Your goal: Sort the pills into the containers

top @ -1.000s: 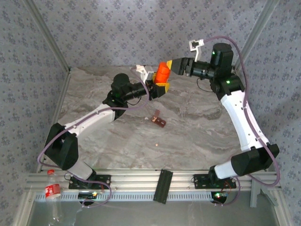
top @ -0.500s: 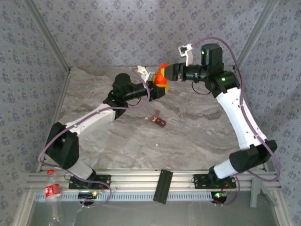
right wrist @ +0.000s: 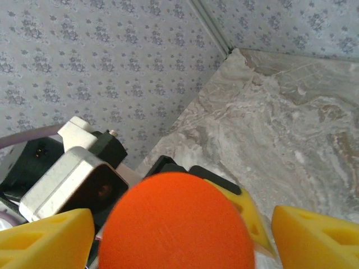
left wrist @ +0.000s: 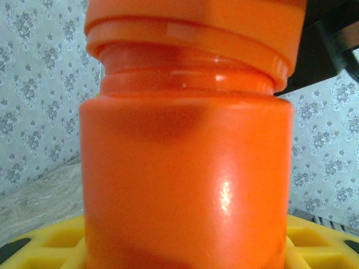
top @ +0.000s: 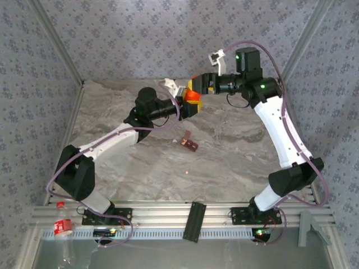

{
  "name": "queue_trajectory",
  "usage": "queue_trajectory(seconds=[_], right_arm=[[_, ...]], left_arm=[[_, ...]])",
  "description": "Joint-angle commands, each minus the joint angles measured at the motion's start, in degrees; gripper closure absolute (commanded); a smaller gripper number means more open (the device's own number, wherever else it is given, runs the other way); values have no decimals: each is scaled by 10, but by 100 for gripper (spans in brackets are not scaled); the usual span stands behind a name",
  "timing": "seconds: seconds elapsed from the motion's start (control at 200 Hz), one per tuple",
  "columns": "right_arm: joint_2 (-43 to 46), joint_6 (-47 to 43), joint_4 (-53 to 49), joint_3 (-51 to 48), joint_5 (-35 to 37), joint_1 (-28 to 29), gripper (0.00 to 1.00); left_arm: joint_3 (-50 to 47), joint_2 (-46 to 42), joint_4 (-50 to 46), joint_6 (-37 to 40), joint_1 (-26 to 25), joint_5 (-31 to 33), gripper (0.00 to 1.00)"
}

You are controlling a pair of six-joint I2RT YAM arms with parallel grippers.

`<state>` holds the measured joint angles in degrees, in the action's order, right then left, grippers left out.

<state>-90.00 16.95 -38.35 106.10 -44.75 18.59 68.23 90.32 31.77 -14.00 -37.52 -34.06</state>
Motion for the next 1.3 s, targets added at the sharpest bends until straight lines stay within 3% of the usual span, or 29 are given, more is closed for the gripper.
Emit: queue_trajectory(seconds=[0.0, 0.28, 0.635, 1.294], right_arm=[[48, 22, 36, -26, -16, -23, 12], [103, -6, 115, -87, 5, -24, 9], [80, -32, 107, -73, 55, 11, 14], [47, -39, 54, -32, 46, 14, 58]], left_arm=[[22, -7, 39, 9, -2, -9, 100], [18, -7, 43, 4, -2, -10, 100], [25, -4, 42, 0, -3, -11, 100], [30, -2, 24, 10, -4, -15, 100]])
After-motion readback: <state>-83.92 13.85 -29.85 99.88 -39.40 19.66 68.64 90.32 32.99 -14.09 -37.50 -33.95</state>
